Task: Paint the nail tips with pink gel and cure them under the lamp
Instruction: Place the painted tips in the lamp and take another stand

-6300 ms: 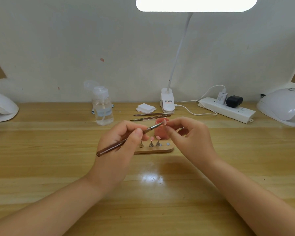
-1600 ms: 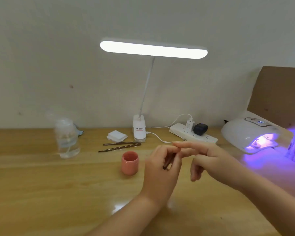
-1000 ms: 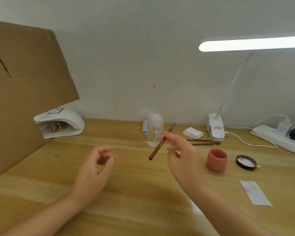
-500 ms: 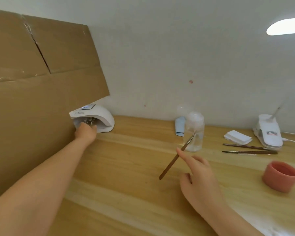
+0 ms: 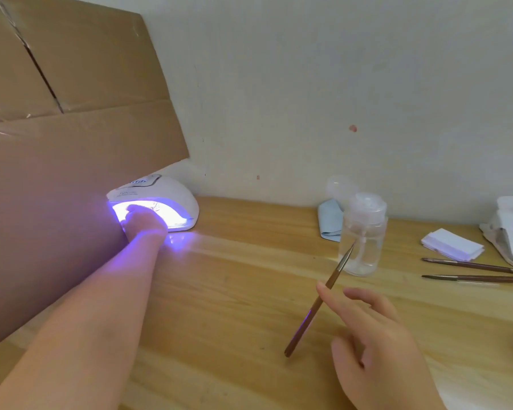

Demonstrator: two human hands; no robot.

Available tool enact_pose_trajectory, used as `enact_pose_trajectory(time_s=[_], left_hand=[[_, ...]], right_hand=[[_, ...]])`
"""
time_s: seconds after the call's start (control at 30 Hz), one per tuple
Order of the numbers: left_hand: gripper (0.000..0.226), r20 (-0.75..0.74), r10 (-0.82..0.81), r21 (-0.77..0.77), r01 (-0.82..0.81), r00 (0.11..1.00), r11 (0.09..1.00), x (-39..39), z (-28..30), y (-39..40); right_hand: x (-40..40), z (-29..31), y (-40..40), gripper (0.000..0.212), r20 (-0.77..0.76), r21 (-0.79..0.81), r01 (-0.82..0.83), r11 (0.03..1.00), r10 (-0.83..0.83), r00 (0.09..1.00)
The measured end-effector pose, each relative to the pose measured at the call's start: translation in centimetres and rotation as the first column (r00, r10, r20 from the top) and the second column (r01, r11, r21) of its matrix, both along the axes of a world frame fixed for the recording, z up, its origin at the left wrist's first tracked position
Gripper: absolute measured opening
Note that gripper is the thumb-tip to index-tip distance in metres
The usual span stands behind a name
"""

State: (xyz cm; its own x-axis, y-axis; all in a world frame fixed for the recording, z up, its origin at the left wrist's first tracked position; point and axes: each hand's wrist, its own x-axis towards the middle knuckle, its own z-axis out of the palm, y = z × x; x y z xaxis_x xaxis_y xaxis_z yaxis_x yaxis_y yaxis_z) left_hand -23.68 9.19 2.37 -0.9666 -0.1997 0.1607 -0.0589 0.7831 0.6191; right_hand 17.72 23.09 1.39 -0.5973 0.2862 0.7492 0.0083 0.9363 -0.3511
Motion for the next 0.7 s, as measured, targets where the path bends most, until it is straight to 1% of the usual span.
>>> enact_pose_trajectory(time_s=[0.1,0.23,0.37,0.47,0.57,0.63,0.7], left_hand=[[0.055,-0.057,-0.020,-0.071,0.016,0.998,0.997,0.5,-0.3,0.0],[0.066,-0.054,-0.035,-0.094,0.030,0.998,0.995,2.2,0.3,-0.4],[0.058,-0.074,-0.058,-0.005,0.058,0.996,0.998,4.1,0.6,-1.0],[0.058,-0.126,-0.113,-0.086,0.102,0.986,0.991,6.0,-0.2,-2.0],[0.068,-0.105,-0.133,-0.037,0.130,0.986,0.991,7.8,-0.7,-3.7],[0.072,-0.081,-0.124,-0.012,0.124,0.989,0.992,9.1,-0.6,-4.9],[0.065,-0.076,-0.137,-0.015,0.136,0.988,0.991,10.5,-0.6,-6.0]], right_hand=[[0.0,-0.2,0.0,0.062,-0.010,0.010,0.013,1.000,-0.013,1.000],[0.0,0.3,-0.3,0.060,-0.027,0.061,0.008,0.998,-0.007,1.000],[0.2,0.6,-0.5,0.060,-0.024,0.084,-0.007,0.996,0.009,1.000],[0.4,0.5,-0.4,0.071,-0.009,0.075,-0.003,0.997,0.004,1.000],[0.5,0.0,-0.3,0.069,0.034,-0.005,0.002,1.000,-0.002,0.999],[0.7,-0.2,-0.2,0.067,0.017,-0.086,-0.001,0.996,0.002,1.000],[1.0,-0.1,-0.1,0.067,-0.030,-0.184,0.004,0.983,-0.010,0.999]])
